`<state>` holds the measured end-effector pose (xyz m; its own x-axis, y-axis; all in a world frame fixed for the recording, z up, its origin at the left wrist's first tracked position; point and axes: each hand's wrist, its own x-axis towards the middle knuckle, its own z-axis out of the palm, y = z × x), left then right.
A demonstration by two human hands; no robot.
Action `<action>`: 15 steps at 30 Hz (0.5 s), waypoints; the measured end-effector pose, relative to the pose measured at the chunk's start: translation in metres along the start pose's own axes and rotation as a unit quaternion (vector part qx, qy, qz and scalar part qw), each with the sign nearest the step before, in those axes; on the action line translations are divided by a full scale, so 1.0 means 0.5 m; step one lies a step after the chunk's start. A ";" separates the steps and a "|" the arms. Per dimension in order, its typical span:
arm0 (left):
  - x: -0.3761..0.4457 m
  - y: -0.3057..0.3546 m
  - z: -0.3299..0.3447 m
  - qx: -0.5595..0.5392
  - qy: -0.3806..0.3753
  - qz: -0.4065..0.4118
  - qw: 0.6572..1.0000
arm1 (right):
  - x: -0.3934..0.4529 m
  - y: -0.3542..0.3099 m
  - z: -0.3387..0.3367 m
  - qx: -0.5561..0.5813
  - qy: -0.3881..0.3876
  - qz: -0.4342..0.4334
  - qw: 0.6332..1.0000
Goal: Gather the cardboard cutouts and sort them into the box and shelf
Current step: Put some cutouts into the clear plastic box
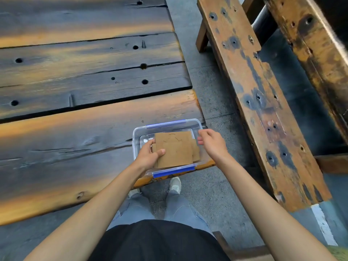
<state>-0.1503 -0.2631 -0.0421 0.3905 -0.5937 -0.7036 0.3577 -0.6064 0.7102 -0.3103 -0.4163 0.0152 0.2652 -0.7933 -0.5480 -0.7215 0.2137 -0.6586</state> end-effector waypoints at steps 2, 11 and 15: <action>0.010 -0.010 0.012 0.007 0.011 -0.021 1.000 | 0.010 0.011 -0.011 -0.023 -0.023 -0.004 0.999; 0.029 -0.028 0.047 0.251 0.083 0.037 0.964 | 0.039 0.043 -0.011 -0.044 -0.075 -0.013 0.996; 0.027 -0.029 0.052 0.272 0.078 0.041 0.958 | 0.051 0.045 -0.015 -0.046 -0.090 -0.020 0.995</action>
<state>-0.1722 -0.2764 -0.0625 0.5350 -0.5913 -0.6034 -0.1591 -0.7720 0.6154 -0.3247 -0.4359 -0.0097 0.3995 -0.6829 -0.6116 -0.7618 0.1238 -0.6358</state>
